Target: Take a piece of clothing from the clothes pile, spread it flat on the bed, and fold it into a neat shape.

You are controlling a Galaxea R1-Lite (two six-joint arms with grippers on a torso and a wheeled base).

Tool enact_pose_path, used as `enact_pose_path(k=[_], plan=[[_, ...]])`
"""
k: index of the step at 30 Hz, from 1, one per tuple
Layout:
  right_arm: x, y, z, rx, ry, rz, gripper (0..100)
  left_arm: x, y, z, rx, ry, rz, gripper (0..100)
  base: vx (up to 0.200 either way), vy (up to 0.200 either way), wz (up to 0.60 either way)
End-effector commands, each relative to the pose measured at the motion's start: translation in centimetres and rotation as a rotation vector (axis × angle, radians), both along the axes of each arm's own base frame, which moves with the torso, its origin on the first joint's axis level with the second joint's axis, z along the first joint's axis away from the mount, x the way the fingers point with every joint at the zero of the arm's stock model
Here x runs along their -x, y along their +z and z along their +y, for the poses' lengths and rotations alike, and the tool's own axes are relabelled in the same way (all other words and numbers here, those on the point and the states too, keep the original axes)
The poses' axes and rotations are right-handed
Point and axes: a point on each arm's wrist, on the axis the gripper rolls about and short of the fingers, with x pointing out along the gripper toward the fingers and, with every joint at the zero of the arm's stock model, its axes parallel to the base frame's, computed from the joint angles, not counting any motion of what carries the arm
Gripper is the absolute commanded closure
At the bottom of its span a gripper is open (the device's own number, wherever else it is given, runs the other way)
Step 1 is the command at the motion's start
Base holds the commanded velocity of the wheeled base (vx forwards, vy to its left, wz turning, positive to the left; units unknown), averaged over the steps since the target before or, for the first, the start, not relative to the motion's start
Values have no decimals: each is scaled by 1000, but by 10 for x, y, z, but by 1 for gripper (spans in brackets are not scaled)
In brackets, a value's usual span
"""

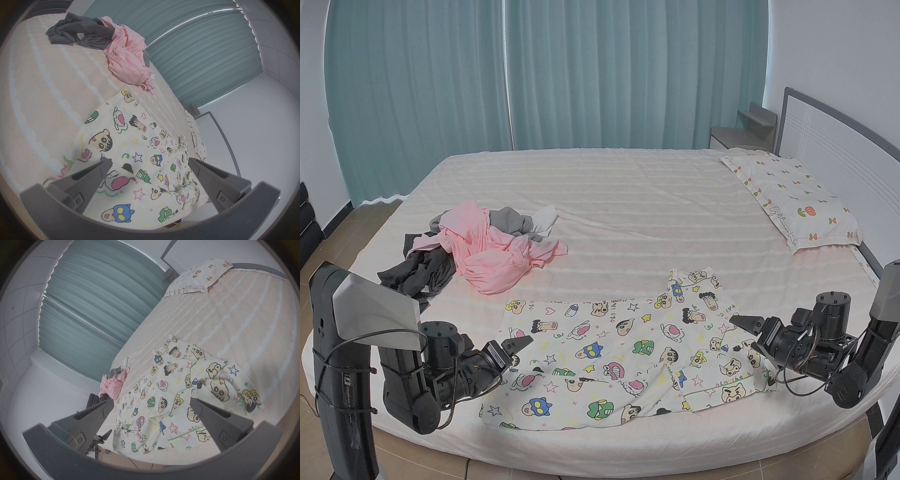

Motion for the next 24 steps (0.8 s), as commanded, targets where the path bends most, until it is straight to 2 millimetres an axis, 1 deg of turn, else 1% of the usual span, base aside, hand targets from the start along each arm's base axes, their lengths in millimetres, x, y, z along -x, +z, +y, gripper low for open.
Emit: enact_pose_path(k=[1, 5, 9, 14, 17, 18, 19, 21, 23, 24], plan=[[0, -3, 1, 4, 5, 11, 0, 0, 1, 1, 0, 3, -11, 0, 200, 0, 0], [0, -3, 1, 3, 6, 9, 0, 1, 2, 1, 0, 3, -13, 0, 200, 0, 0], [1, -3, 1, 4, 6, 11, 0, 1, 3, 2, -1, 8, -14, 0, 0, 0, 0], [1, -2, 1, 3, 5, 9, 0, 8, 5, 2, -2, -2, -2, 0, 0, 0, 0], [1, -1, 1, 3, 5, 3, 0, 13, 12, 4, -20, -18, -22, 0, 0, 0, 0], [1, -1, 1, 5, 6, 2, 0, 18, 17, 9, -56, -38, -42, 0, 0, 0, 0], [1, -1, 1, 5, 6, 4, 0, 19, 18, 9, -60, -41, -43, 0, 0, 0, 0], [3, -4, 0, 22, 13, 14, 0, 36, 15, 30, -135, -162, -42, 0, 0, 0, 0], [4, -4, 1, 27, 16, 13, 0, 42, 12, 36, -145, -208, -38, 0, 0, 0, 0], [4, -4, 1, 27, 16, 13, 0, 42, 12, 36, -145, -208, -38, 0, 0, 0, 0]])
